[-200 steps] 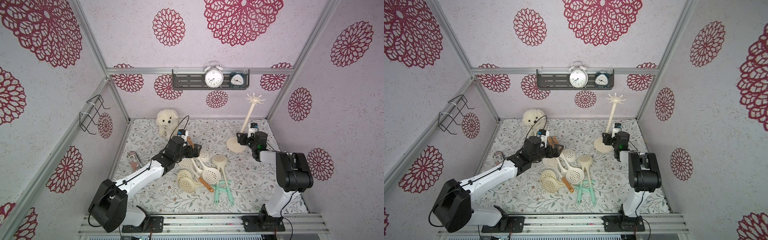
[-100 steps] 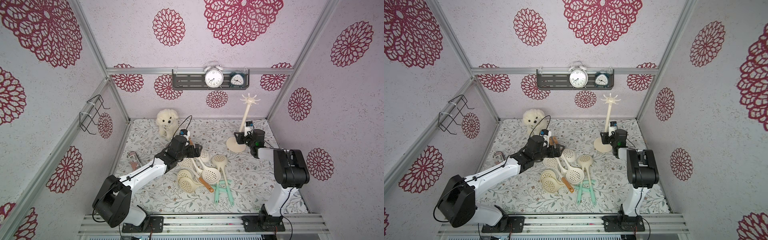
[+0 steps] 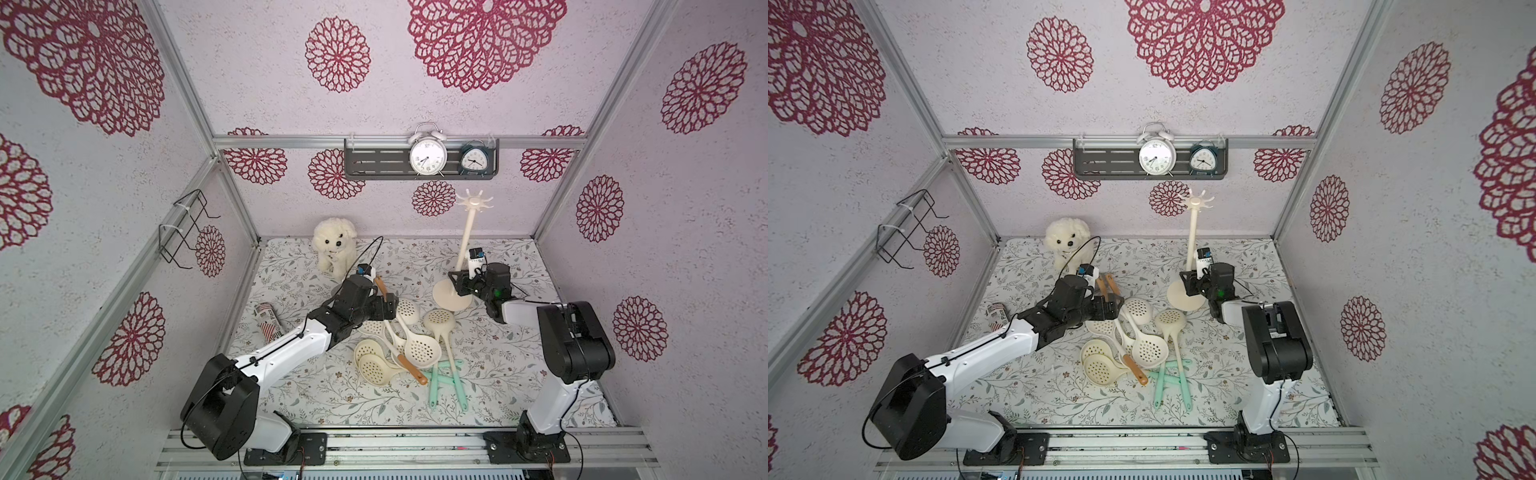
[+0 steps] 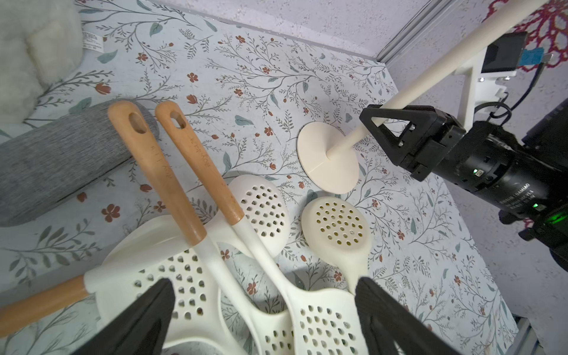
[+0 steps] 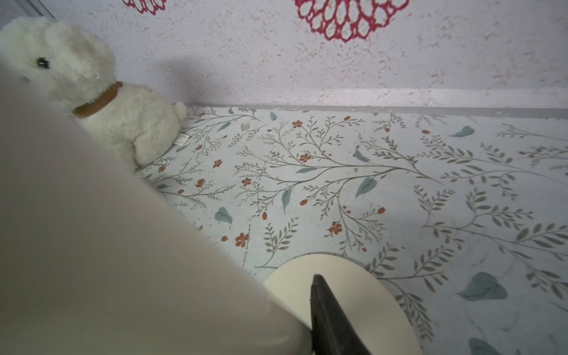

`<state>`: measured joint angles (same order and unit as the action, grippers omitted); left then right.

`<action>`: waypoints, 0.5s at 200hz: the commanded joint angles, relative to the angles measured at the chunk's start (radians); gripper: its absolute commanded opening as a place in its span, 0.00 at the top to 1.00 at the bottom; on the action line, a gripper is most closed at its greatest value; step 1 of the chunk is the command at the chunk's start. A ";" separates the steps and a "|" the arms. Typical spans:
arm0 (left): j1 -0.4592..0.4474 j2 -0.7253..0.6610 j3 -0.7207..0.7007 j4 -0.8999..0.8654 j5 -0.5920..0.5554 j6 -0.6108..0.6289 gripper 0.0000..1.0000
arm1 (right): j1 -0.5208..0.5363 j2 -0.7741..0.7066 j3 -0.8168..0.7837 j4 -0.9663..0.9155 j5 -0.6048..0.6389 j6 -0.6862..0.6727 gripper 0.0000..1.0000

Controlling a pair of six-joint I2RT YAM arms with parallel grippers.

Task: Hang the skimmer on the kitchen utensil rack
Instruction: Move the rack to the center of the board.

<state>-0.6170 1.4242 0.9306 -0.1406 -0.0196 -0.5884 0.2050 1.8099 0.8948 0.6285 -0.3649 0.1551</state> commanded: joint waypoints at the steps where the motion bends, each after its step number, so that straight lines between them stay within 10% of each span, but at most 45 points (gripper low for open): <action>1: -0.006 -0.041 -0.017 -0.041 -0.049 0.016 0.04 | 0.059 -0.045 -0.029 0.011 -0.069 0.082 0.67; 100: -0.001 -0.205 -0.106 -0.193 -0.203 -0.007 0.02 | 0.338 -0.032 -0.076 0.150 -0.033 0.263 0.68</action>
<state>-0.6170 1.2480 0.8474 -0.2764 -0.1837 -0.5953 0.4431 1.7920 0.8124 0.7620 -0.2905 0.2638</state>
